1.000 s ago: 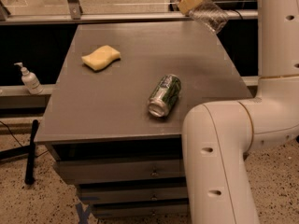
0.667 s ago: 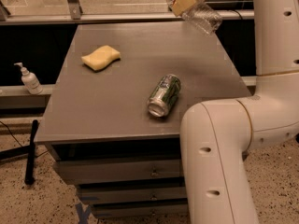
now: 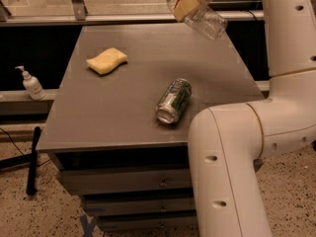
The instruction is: Place water bottle upright
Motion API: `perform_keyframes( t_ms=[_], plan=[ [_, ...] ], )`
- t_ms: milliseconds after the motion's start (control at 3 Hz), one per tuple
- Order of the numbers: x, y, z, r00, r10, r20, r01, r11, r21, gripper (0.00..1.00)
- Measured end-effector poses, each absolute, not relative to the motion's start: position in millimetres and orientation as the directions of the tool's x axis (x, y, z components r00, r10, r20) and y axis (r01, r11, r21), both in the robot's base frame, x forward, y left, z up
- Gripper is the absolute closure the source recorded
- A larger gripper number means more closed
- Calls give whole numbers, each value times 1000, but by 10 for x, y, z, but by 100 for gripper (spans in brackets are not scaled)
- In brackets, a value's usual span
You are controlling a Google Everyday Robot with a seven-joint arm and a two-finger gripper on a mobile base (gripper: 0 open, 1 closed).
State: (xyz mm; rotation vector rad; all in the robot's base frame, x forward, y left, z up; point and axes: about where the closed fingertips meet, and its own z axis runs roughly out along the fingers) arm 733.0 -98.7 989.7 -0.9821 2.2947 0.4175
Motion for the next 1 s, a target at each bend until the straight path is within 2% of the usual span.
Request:
perform_keyframes(
  t_ms=[667, 1000],
  plan=[
    [7252, -774, 9680, -604, -553, -574, -738, 659, 141, 100],
    [7424, -587, 9589, -606, -542, -582, -732, 666, 143, 100]
  ],
)
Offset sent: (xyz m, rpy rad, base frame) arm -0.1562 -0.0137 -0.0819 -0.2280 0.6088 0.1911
